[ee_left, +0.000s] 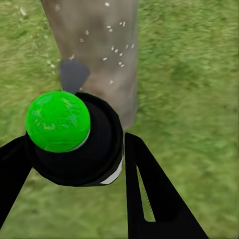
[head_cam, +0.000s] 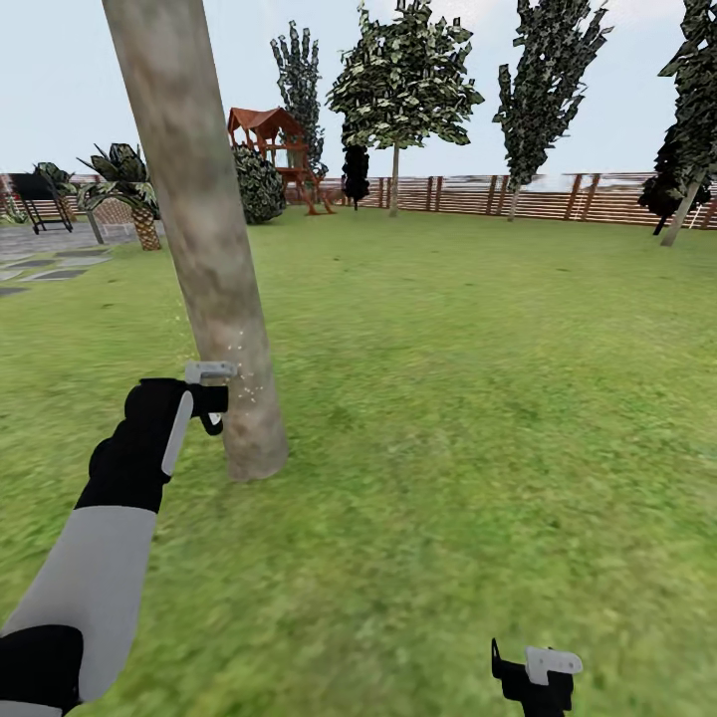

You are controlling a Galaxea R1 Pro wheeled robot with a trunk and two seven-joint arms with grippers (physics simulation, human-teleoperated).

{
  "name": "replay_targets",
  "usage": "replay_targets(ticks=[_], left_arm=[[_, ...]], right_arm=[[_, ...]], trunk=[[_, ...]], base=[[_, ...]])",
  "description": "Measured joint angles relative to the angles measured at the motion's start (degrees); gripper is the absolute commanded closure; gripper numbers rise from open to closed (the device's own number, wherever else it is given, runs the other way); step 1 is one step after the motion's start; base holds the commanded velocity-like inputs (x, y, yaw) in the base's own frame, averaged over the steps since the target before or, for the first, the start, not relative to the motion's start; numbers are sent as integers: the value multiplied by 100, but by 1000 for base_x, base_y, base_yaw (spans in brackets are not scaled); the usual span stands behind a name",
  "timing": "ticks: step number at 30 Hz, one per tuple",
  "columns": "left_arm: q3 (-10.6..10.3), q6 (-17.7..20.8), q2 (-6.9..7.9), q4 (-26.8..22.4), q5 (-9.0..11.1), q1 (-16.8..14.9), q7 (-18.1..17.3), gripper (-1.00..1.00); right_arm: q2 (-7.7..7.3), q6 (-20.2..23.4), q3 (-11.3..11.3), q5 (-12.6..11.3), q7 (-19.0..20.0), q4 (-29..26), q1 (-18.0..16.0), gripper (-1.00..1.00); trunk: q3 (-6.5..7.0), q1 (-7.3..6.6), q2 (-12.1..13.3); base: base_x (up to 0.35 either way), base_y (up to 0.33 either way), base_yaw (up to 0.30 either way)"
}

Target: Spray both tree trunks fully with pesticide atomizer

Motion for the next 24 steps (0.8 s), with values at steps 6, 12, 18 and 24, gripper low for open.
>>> replay_targets(ticks=[6,12,18,24], left_arm=[[-14,5,-40,-243,0,3,-8,100],[-3,6,-15,-509,-11,-76,14,100],[32,-7,36,-393,-37,-256,54,100],[18,-40,148,99,-14,-268,98,100]], right_arm=[[0,-1,0,0,0,-4,3,-100],[0,-1,5,0,0,-2,1,-100],[0,-1,0,0,0,-1,1,-100],[0,-2,1,0,0,-3,0,-100]], trunk=[[0,0,0],[0,0,0],[0,0,0],[0,0,0]], base=[[31,0,0],[1,0,0],[0,0,0],[0,0,0]])
